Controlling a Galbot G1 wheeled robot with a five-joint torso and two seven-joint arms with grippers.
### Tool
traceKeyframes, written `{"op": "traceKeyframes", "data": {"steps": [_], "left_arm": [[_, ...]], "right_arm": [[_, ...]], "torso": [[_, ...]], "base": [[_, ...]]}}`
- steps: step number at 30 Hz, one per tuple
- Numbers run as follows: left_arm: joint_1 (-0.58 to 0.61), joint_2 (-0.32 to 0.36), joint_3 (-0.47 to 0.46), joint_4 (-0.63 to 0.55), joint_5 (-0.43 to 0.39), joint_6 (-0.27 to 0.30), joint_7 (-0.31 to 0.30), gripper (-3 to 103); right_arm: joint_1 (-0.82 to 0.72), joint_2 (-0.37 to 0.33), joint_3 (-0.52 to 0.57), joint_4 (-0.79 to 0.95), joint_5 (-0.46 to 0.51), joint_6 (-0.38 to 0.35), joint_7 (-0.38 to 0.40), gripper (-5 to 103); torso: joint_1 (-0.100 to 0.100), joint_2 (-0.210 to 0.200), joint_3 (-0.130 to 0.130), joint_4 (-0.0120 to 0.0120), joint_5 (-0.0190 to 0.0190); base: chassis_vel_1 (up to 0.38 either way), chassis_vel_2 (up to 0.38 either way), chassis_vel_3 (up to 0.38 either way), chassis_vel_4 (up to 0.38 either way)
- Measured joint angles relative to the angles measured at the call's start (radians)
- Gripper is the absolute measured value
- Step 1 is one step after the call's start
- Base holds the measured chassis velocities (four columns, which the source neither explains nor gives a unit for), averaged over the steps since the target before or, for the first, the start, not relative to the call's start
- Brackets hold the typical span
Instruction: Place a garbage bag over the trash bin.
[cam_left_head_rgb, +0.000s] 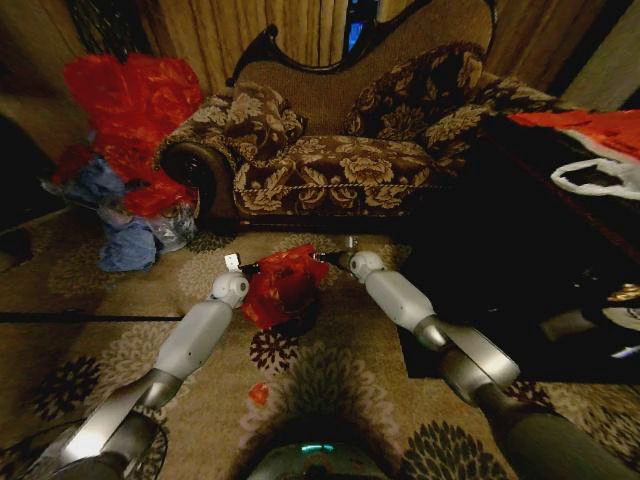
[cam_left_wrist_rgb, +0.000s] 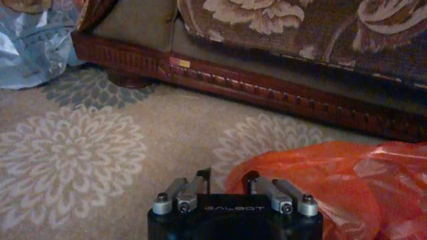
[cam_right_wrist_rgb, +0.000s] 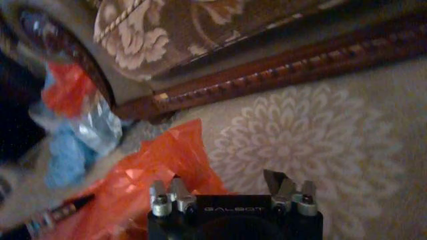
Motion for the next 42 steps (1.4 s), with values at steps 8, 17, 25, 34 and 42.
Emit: {"op": "traceKeyframes", "data": {"steps": [8, 17, 25, 34, 42], "left_arm": [[0.081, 0.051, -0.040, -0.154, -0.021, 0.001, -0.024, 61], [0.157, 0.087, -0.065, -0.264, -0.020, -0.001, -0.054, 93], [0.198, 0.095, -0.089, -0.345, -0.027, -0.002, -0.090, 100], [0.229, 0.110, -0.113, -0.393, -0.026, -0.003, -0.093, 100], [0.241, 0.101, -0.120, -0.393, -0.023, -0.006, -0.094, 100]], "right_arm": [[-0.099, -0.050, 0.083, 0.114, 0.127, -0.016, 0.037, 99], [-0.164, -0.011, 0.128, 0.096, 0.091, 0.012, 0.004, 100], [-0.155, 0.071, 0.153, 0.022, 0.011, 0.051, -0.023, 98], [-0.177, 0.060, 0.135, 0.033, 0.007, 0.084, -0.032, 68], [-0.178, 0.065, 0.135, 0.037, 0.005, 0.095, -0.028, 41]], "torso": [[0.000, 0.000, 0.000, -0.0001, -0.0002], [0.000, 0.000, 0.000, 0.0000, -0.0003], [0.000, 0.000, 0.000, 0.0002, -0.0004], [0.000, 0.000, 0.000, 0.0000, -0.0001], [0.000, 0.000, 0.000, 0.0002, -0.0003]], "base": [[0.000, 0.000, 0.000, 0.000], [0.000, 0.000, 0.000, 0.000], [0.000, 0.000, 0.000, 0.000], [0.000, 0.000, 0.000, 0.000], [0.000, 0.000, 0.000, 0.000]]}}
